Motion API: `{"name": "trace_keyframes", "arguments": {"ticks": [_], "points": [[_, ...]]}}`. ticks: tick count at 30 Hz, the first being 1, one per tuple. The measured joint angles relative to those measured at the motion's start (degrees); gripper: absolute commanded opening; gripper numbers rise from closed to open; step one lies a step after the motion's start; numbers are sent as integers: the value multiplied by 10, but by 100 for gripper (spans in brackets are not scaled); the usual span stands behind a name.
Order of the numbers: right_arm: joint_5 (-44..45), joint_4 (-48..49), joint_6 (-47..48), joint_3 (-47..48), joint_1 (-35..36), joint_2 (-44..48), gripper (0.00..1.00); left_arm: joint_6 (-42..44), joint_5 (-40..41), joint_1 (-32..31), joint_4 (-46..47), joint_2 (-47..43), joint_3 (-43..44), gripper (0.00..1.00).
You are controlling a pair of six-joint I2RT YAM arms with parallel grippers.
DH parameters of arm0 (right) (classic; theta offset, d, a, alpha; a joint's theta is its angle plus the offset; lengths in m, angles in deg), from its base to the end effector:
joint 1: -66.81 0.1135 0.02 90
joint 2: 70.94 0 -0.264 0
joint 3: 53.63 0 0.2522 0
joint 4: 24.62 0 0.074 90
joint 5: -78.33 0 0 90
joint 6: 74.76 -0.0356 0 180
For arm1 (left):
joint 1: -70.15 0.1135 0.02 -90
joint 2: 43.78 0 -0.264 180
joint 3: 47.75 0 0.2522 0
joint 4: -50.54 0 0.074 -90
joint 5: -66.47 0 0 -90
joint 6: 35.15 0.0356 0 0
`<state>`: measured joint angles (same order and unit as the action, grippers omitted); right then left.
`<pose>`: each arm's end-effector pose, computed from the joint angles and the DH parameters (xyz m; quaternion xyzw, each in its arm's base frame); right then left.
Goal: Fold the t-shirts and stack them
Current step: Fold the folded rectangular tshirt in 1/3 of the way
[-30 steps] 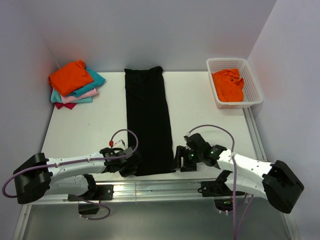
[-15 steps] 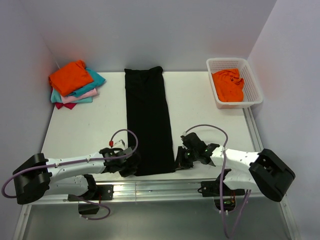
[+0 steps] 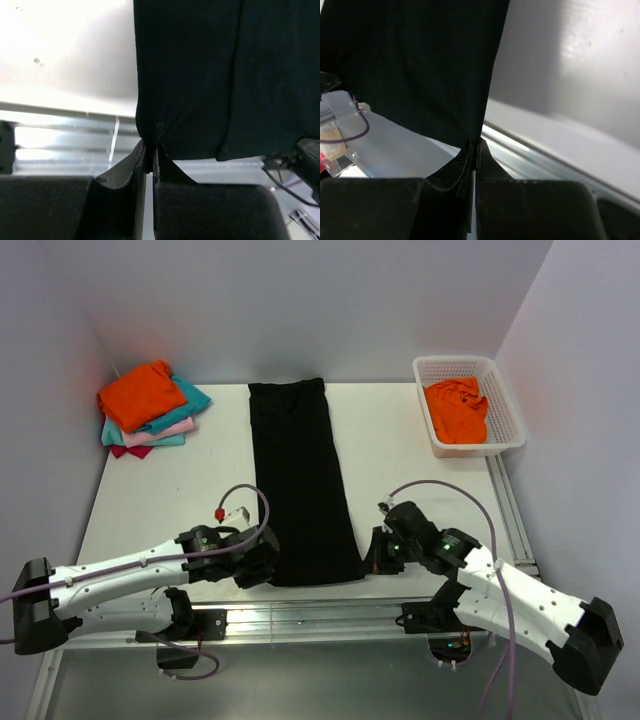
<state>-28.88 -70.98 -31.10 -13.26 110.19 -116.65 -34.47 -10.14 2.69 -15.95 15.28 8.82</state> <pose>0.1045 0.1132 0.1942 -0.0249 0.9350 0.3290 0.1302 0.0748 -0.1587 0.2276 -0.2060 0.9548 -0.1544 0.1487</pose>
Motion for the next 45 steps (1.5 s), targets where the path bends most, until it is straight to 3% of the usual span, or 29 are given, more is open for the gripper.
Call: {"name": "trace_keyframes", "arguments": {"ticks": [6, 11, 22, 35, 36, 37, 39, 40, 45], "points": [[5, -97, -5, 46, 0, 41, 0, -10, 3, -5, -70, -11, 65, 0], [26, -137, 7, 131, -1, -29, 0, 0, 12, 17, -98, -23, 107, 0], [30, -139, 99, 306, -81, -250, 0, 139, -7, 205, -63, 19, 145, 0], [30, -150, 183, 538, -154, -514, 0, 327, -71, 400, 46, 253, 267, 2], [30, -150, 187, 563, -158, -541, 25, 336, -76, 414, 49, 274, 281, 11], [31, -153, 186, 586, -162, -567, 46, 350, -80, 429, 57, 301, 299, 53], [34, -160, 188, 650, -171, -631, 95, 374, -83, 457, 70, 355, 336, 92], [38, -162, 192, 680, -176, -664, 100, 382, -84, 470, 75, 385, 357, 99], [52, -174, 196, 761, -200, -749, 100, 412, -76, 518, 74, 514, 470, 99]]}}
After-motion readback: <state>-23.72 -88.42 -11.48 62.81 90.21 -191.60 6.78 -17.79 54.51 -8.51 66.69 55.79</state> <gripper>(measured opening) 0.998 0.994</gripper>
